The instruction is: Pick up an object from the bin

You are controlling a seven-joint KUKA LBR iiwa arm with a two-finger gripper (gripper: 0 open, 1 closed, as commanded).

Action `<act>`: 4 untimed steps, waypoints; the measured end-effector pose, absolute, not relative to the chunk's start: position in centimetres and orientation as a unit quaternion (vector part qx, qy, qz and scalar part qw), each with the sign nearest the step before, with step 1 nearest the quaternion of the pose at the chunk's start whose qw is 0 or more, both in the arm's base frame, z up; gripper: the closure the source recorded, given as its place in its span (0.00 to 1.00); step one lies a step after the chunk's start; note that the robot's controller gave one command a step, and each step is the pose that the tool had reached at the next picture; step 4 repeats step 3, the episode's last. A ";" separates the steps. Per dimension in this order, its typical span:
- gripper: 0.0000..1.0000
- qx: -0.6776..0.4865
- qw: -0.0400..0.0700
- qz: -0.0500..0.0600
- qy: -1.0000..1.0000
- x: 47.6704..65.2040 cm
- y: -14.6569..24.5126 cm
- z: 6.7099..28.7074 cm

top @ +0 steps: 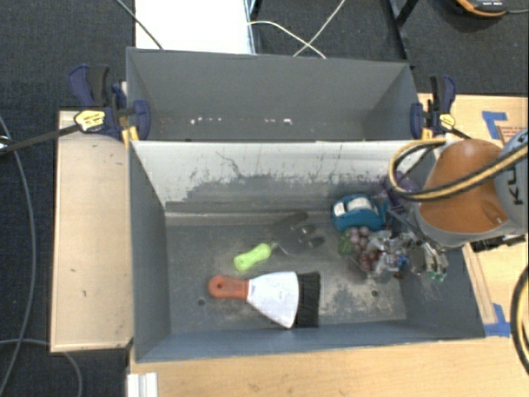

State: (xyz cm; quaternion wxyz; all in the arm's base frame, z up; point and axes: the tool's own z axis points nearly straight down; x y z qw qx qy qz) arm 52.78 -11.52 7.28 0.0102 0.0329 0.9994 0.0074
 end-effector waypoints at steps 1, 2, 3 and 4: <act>1.00 0.032 0.013 0.007 0.999 51.6 -14.5 17.4; 1.00 0.020 0.007 0.009 1.000 54.6 -13.2 22.7; 1.00 0.015 0.005 0.009 1.000 51.5 -12.1 35.4; 1.00 0.015 0.005 0.009 1.000 51.5 -12.1 35.4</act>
Offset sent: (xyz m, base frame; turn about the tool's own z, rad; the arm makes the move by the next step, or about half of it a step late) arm 0.0176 -0.0165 0.1536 -0.0246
